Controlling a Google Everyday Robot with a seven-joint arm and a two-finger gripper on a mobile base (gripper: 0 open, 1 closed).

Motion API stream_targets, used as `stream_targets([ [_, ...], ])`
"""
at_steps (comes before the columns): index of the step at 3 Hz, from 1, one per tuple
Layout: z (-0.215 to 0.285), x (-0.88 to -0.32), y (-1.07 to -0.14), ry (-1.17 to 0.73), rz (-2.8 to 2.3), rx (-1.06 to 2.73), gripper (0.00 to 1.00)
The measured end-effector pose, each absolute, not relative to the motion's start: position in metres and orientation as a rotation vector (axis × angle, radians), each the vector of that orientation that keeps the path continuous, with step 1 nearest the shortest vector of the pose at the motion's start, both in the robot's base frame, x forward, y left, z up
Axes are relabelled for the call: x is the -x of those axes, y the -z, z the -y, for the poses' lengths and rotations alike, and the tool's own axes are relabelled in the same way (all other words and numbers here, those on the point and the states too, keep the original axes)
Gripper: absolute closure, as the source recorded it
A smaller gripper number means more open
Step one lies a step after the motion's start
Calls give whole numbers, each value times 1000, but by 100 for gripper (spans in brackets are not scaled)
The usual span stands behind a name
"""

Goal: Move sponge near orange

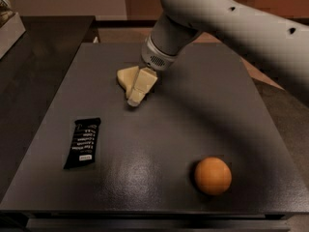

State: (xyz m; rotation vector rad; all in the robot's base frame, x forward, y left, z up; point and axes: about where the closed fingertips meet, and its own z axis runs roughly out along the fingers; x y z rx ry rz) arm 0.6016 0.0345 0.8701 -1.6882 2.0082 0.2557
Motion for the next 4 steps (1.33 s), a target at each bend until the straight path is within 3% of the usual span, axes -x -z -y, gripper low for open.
stream_targets([
  [3, -23, -626, -839, -248, -2116, 1563, 0],
  [4, -28, -627, -838, -257, -2109, 1561, 16],
])
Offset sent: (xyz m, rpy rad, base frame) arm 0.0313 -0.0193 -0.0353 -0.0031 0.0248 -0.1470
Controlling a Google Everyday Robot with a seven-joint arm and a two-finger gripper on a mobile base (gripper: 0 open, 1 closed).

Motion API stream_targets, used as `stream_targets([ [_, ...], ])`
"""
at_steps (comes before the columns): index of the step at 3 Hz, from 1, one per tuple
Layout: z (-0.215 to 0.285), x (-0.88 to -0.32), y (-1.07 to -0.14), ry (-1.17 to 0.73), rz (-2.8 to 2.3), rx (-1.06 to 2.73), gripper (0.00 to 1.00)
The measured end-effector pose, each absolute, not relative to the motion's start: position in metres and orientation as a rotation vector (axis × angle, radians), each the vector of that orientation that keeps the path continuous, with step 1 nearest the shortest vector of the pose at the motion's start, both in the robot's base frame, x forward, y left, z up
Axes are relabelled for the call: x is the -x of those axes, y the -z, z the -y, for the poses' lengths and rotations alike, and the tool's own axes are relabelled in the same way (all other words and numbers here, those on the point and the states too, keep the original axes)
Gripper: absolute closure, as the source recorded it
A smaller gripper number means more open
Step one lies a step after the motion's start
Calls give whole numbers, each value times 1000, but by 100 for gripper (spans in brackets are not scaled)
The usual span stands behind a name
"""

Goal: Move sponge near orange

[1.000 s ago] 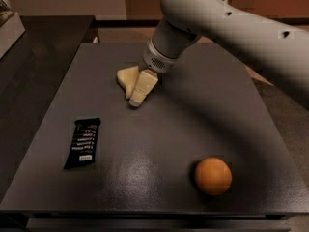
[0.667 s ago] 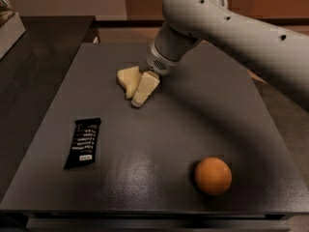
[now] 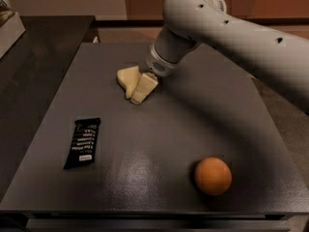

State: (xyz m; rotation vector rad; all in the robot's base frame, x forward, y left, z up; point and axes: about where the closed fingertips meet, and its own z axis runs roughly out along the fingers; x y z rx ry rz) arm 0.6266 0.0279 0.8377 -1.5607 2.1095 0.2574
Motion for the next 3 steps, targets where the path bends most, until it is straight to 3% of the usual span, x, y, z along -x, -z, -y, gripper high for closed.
stream_targets([
  [3, -25, -626, -847, -279, -2095, 1534, 87],
])
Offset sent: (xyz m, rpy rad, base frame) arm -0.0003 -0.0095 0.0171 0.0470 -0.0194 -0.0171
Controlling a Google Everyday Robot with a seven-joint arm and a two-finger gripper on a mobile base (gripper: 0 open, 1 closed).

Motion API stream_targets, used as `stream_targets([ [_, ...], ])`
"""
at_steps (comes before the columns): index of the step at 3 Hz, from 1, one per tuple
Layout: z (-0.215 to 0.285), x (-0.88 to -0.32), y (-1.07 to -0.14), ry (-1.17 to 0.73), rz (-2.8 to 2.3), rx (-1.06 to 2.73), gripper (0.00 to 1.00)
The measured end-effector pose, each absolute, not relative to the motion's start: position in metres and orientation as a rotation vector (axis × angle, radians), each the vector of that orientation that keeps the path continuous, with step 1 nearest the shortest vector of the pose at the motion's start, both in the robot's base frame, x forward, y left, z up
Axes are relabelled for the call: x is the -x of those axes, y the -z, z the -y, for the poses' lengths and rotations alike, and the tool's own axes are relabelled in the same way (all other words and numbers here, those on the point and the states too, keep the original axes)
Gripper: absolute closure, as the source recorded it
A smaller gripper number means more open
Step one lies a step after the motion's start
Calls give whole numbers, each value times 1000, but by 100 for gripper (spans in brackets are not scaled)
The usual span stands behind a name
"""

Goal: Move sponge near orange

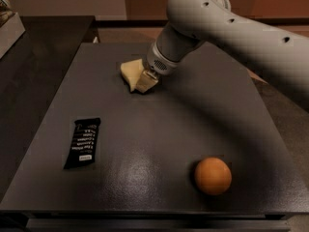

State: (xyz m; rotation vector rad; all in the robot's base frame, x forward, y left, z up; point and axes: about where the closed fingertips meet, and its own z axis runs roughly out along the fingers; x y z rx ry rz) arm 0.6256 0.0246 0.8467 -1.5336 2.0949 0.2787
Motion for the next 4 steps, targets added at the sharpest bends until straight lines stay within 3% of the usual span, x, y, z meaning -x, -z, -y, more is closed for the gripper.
stream_targets([
  [1, -2, -620, -858, -270, -2072, 1534, 100],
  [4, 90, -552, -889, -245, -1967, 1740, 100],
])
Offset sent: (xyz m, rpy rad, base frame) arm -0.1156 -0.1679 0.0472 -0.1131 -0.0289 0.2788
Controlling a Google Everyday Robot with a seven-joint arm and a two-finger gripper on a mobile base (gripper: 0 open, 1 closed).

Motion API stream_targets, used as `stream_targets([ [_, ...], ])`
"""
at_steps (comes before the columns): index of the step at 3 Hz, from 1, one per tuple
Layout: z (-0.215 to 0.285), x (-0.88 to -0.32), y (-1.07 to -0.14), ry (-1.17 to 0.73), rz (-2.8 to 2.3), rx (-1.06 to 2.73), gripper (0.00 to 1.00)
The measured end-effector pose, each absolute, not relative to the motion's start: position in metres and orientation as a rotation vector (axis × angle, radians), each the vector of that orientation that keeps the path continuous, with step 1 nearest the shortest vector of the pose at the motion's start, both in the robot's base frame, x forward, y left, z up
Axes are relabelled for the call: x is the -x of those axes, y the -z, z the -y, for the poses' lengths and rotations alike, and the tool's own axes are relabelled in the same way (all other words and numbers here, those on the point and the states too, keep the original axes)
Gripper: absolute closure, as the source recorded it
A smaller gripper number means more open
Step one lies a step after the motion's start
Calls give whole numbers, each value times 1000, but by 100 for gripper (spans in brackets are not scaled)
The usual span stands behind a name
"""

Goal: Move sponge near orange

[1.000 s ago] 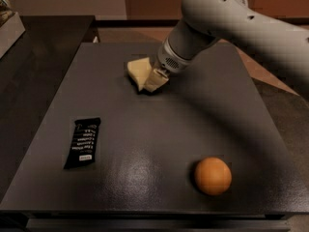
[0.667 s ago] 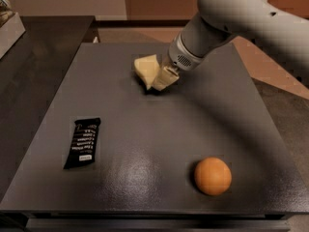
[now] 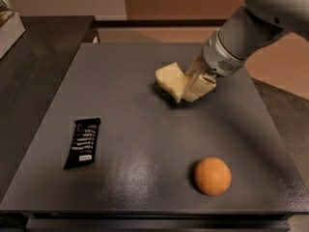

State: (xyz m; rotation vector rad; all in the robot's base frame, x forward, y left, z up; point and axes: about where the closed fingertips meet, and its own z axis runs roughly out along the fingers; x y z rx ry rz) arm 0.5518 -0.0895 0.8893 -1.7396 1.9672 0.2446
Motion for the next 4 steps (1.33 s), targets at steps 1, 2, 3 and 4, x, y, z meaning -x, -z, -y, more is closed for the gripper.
stream_targets([
  [1, 115, -526, -890, -249, -1942, 1806, 100],
  [2, 134, -511, -883, -259, -1946, 1837, 100],
  [3, 147, -500, -875, -277, -1954, 1857, 100],
  [4, 154, -488, -870, -303, -1947, 1876, 100],
])
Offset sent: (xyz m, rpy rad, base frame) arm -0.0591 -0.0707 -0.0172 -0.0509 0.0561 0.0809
